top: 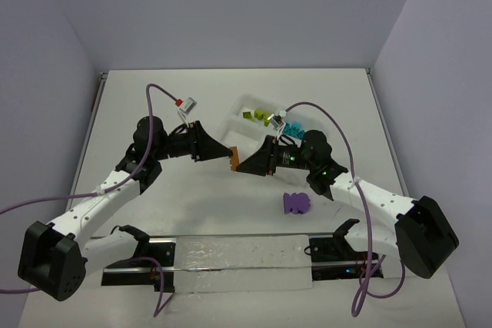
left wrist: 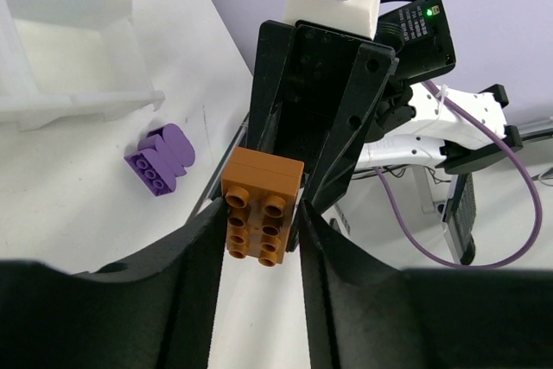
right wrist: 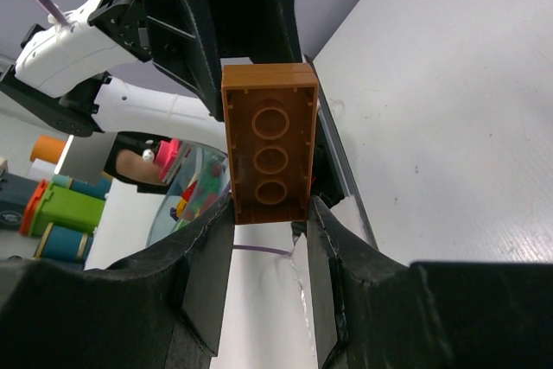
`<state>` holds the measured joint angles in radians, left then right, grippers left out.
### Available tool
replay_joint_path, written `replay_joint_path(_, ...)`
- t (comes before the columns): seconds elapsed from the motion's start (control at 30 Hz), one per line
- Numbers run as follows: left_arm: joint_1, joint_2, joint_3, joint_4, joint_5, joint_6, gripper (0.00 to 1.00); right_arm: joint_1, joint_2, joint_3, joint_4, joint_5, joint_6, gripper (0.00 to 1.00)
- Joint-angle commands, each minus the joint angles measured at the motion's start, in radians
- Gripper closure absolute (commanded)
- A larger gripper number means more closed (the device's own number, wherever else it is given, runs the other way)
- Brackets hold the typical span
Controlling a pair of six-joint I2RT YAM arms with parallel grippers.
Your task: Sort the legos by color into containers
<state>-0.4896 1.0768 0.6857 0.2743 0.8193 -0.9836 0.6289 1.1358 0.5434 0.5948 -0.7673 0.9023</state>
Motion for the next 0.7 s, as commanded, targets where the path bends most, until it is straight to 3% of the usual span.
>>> replay_joint_path(0.0, -0.009, -0.001, 0.014, 0.085, 0.06, -0.034, 0.48, 0.011, 0.006, 0.006, 0.074, 0.028, 0.004, 1.0)
replay_joint_path(0.2, -0.009, -0.006, 0.004, 0.103, 0.069, -0.035, 0.4, 0.011, -0.006, -0.002, 0.082, 0.024, 0.007, 1.0)
replay_joint_path(0.67, -0.009, 0.007, -0.034, 0.16, 0.069, -0.049, 0.42, 0.011, -0.024, 0.005, 0.108, -0.014, 0.03, 1.0)
